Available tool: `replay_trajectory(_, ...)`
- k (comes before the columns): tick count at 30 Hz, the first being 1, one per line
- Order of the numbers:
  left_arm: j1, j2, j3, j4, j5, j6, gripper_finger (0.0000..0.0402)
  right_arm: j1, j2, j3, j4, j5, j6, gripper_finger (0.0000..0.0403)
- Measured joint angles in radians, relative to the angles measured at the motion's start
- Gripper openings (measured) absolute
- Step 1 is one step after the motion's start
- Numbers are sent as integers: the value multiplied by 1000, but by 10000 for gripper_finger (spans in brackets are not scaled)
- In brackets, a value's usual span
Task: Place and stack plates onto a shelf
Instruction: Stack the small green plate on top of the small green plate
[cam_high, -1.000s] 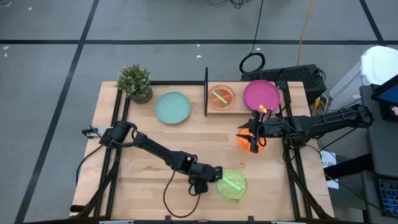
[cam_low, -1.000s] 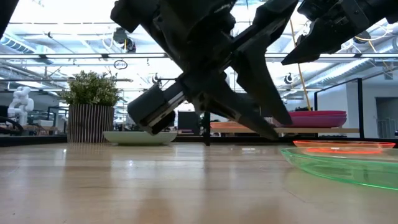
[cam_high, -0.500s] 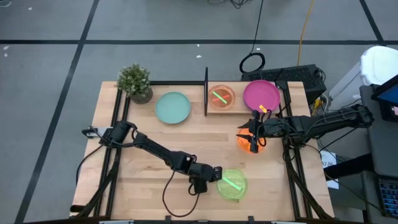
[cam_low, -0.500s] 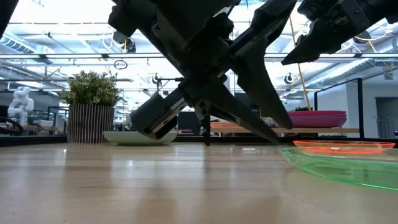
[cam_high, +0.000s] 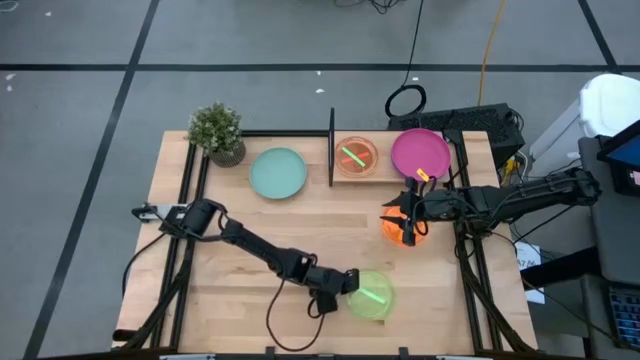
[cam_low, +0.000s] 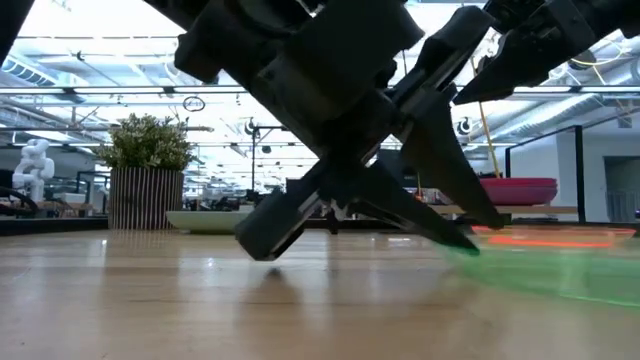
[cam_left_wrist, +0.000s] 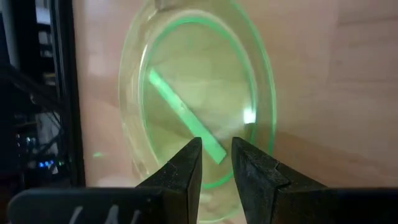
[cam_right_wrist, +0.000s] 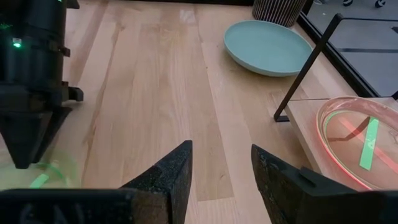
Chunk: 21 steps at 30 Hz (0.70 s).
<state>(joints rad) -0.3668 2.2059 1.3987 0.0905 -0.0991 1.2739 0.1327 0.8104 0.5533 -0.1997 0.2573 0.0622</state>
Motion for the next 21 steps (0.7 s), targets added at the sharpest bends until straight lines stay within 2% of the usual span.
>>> replay_trajectory(5, -2, 0, 0, -2, -12, -39, 95, 0, 0, 0, 0, 0, -3, 148)
replay_trajectory(10, -18, -19, 0, 12, -103, -31, 95, 0, 0, 0, -1, -1, -3, 148)
replay_trajectory(12, -27, -42, 0, -21, -129, -4, 95, 0, 0, 0, -1, -1, -3, 148)
replay_trajectory(21, -44, -62, 0, -187, -130, 1, 95, 0, 0, 0, 0, -1, -3, 148)
